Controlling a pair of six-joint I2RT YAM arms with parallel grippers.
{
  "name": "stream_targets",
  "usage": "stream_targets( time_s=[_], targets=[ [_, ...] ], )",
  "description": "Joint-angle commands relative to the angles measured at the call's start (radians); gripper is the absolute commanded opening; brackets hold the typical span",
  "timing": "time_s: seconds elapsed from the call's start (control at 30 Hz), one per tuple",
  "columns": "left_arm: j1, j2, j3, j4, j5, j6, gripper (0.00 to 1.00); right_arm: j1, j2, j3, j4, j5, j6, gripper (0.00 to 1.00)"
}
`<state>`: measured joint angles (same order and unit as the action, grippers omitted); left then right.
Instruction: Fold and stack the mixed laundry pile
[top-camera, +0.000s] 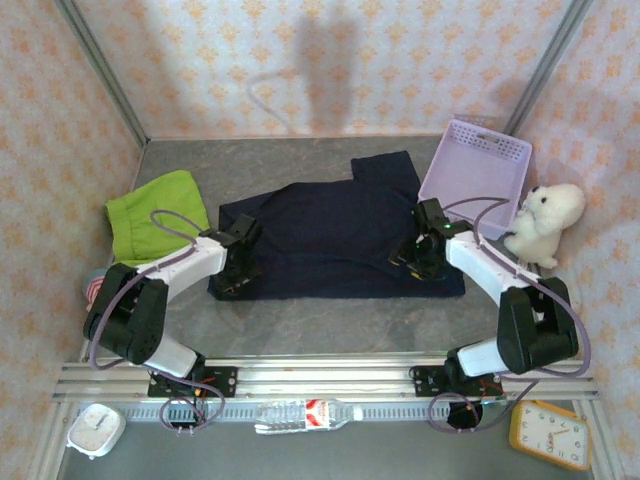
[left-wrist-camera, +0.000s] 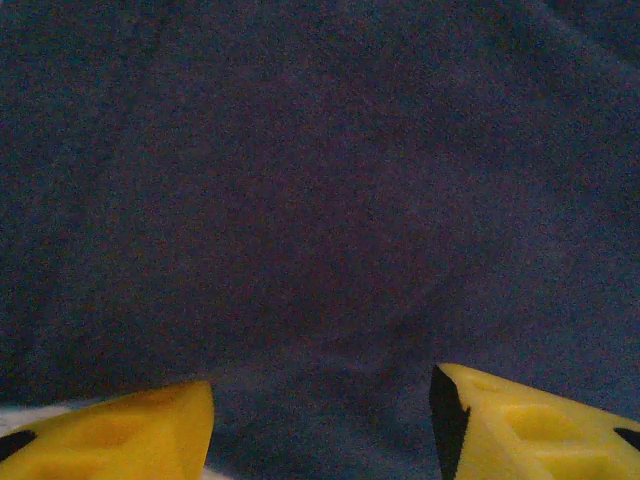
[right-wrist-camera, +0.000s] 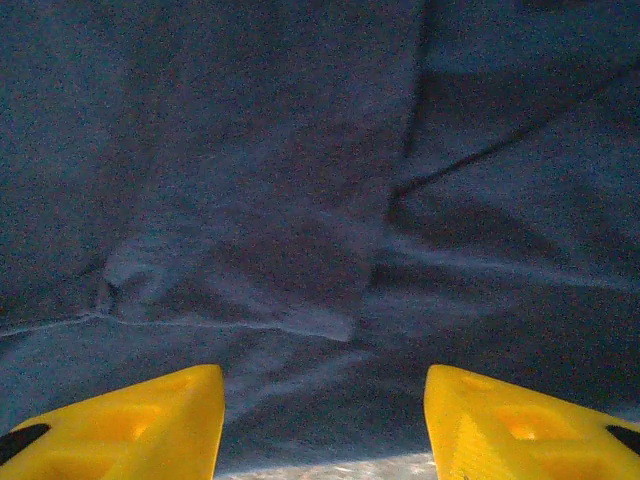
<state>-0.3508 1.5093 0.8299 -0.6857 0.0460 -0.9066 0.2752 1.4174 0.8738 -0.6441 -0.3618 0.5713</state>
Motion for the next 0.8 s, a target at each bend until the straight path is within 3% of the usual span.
stream_targets(
  time_s=[0.0, 0.23, 0.43, 0.77],
  targets=[
    [0.009, 0.033, 0.020, 0.038, -0.036, -0.057, 0.60, 0.018, 0.033, -0.016, 0.096, -0.016, 0.069, 0.55],
    [0.022, 0.069, -0.007, 0.040, -0.048, -0.055, 0.60, 0.019, 0.110, -0.013, 0.120, -0.016, 0.084, 0.54],
    [0.029, 0.059, -0.040, 0.037, -0.054, -0.054, 0.60, 0.019, 0.130, -0.019, 0.135, -0.018, 0.085, 0.61],
    [0.032, 0.052, -0.072, 0.038, -0.057, -0.051, 0.60, 0.021, 0.208, 0.085, 0.308, -0.091, 0.183, 0.62]
  ],
)
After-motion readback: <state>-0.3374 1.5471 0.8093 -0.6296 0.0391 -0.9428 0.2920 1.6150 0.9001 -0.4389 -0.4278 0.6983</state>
